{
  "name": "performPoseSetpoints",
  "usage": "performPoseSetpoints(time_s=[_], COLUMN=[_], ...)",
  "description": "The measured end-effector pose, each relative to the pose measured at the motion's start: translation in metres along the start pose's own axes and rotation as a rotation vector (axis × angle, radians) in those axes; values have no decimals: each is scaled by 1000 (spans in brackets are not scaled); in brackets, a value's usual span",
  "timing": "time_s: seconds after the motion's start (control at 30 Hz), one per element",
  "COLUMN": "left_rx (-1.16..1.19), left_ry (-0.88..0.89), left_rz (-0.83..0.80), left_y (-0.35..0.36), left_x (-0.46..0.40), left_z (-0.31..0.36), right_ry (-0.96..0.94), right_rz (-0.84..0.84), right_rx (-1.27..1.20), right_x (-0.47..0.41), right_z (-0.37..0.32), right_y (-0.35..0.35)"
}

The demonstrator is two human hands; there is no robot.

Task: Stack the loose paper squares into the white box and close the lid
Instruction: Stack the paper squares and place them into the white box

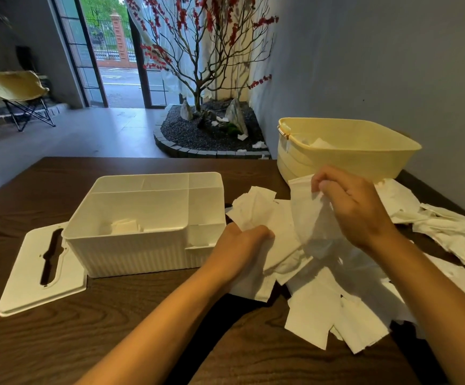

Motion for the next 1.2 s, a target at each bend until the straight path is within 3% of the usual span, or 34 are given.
performPoseSetpoints(time_s=[0.13, 0.3, 0.4, 0.5, 0.6, 0.73, 0.87, 1.1, 1.2], left_rx=[68, 21, -120, -89, 84, 120, 167, 85, 55], left_ry=[-36, -51, -67, -121, -169, -157, -103, -21, 34], left_rz=[12, -35, -21, 51, 48, 68, 32, 13, 99], left_y=[0, 2, 4, 5, 10, 8, 5, 14, 14], left_x=[-4, -13, -11, -11, -10, -12, -11, -12, -9], left_z=[-1, -10, 0, 2, 1, 1, 6, 9, 13], right_ry=[86, 89, 137, 166, 143, 184, 329, 346, 371], right_rz=[-12, -305, -414, -381, -311, -295, -375, -212, -179], right_rx=[-80, -575, -404, -171, -134, 35, -129, -203, -464], right_x=[0, 4, 3, 5, 5, 4, 7, 16, 18], right_z=[-8, -32, -23, -4, 3, 7, 20, 22, 17], right_y=[-2, -23, -4, 22, 32, 31, 30, 38, 36])
Point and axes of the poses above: each hand's wrist, its own x-axis away from the middle knuckle, its own y-axis out of the palm, z = x × y, the point moved 1 cm from there along -x, towards the middle knuckle, and after that the axes turned 9 degrees about -z, right-handed, at the moved point
